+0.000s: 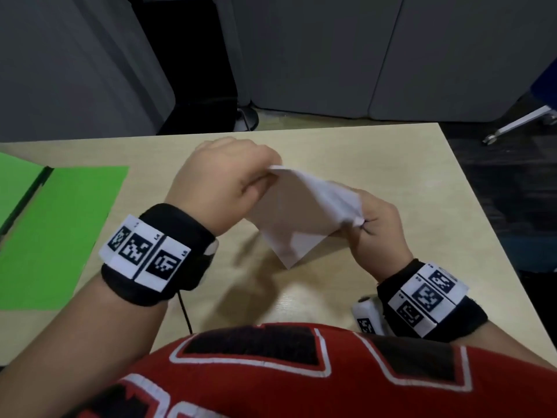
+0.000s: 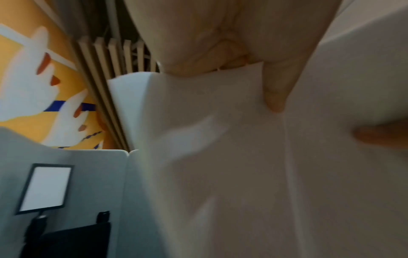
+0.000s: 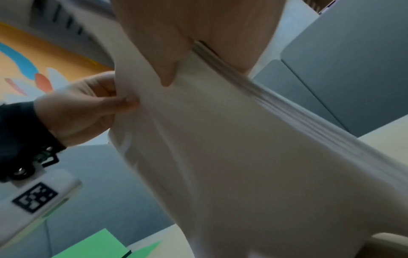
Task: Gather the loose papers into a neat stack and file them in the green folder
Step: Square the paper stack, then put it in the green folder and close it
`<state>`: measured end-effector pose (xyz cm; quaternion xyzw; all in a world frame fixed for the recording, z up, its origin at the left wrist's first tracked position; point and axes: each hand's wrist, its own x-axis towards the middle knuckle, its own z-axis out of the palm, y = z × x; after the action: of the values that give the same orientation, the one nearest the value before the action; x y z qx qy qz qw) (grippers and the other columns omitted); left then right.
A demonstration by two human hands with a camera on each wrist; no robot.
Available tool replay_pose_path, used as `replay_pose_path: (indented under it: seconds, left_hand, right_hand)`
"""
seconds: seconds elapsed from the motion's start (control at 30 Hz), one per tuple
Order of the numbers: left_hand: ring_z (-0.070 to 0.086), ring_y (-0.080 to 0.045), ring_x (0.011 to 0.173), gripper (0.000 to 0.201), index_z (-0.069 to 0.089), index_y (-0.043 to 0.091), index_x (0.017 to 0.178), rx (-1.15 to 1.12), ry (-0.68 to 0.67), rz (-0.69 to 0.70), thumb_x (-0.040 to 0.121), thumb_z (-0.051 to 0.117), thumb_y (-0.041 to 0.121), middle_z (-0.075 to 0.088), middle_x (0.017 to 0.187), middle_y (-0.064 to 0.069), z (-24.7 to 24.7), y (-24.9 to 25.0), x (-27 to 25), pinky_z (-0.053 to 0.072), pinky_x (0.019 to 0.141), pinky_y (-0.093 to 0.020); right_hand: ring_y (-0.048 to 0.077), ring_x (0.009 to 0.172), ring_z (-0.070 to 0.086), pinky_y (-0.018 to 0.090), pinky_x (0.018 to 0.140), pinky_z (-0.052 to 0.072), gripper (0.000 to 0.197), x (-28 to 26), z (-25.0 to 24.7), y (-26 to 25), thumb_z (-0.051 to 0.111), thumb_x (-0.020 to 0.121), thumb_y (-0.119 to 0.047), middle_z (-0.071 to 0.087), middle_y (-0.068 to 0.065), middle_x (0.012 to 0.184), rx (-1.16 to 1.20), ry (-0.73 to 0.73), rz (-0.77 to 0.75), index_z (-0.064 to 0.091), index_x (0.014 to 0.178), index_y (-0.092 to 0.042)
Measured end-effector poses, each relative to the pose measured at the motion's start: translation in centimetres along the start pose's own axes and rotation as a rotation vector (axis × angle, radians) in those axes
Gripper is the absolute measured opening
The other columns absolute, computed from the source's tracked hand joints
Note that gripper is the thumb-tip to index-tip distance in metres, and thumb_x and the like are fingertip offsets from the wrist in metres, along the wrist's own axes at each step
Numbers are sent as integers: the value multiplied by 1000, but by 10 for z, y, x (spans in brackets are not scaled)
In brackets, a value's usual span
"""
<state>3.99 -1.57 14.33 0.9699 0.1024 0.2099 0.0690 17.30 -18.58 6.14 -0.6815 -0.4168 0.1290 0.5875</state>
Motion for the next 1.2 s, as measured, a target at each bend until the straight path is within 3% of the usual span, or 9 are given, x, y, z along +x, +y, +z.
replay_pose_path:
  seconds: [0.13,0.37,0.53,0.67,0.73,0.83,0.97,1.07,1.2]
  left_hand:
    - [61,-30,82,17,61,20,96,-13,29,-216,82,64,29,67,86,0,-5,-22,-3,47,70,-38]
    - [48,-4,59,16,62,14,76,-202,280,-285,76,72,26,57,64,5,-11,-7,1,33,56,-13]
    - [45,2,57,26,54,9,62,-361,380,-293,74,76,18,56,61,2,-5,6,1,31,55,-12]
    - [44,-1,58,32,49,24,63,-604,359,-327,71,76,8,51,64,5,1,11,1,36,56,-17]
    - [44,-10,62,31,46,26,70,-780,274,-374,72,70,5,48,69,2,6,10,1,37,57,-24]
    - [52,-9,74,27,49,29,86,-914,95,-483,72,64,12,53,83,6,20,5,-3,43,64,-25]
    - [65,-8,92,14,64,30,95,-838,-95,-642,83,57,33,69,99,2,48,3,-11,51,84,-29]
    - [64,-16,92,21,69,13,105,-628,6,-635,92,57,24,71,99,-6,50,10,-8,51,85,-34]
    - [67,-24,75,24,73,4,79,-550,279,-465,85,65,26,74,75,-10,36,18,-6,52,64,-34]
  right_hand:
    - [-13,64,57,7,56,43,31,0,-12,0,54,97,-9,64,-34,68,119,177,29,61,83,-36]
    - [-12,74,58,14,67,47,21,2,-10,-6,51,94,-22,66,-30,76,73,328,17,59,87,-40]
    - [11,100,63,27,89,49,19,-1,-10,-8,48,97,-18,67,14,109,-6,369,-68,57,113,-13]
    - [18,101,63,42,91,52,27,0,-10,-13,52,95,-20,68,7,107,22,383,-72,61,117,-7]
    - [7,82,58,40,75,52,31,-1,-10,-16,53,93,-34,66,-2,82,58,385,-48,65,100,-6]
    - [-9,78,60,25,74,52,12,0,-10,-19,51,91,-36,69,-25,84,112,352,-19,62,94,-32]
    - [0,75,59,29,74,51,17,3,-9,-12,52,94,-27,64,-19,81,24,285,58,64,103,-20]
    - [6,72,57,19,72,48,17,2,-9,-9,49,98,-15,63,-10,84,-26,275,16,60,110,-19]
    - [12,70,60,32,69,51,19,0,-12,-11,49,96,-23,66,7,77,79,378,16,62,103,-12]
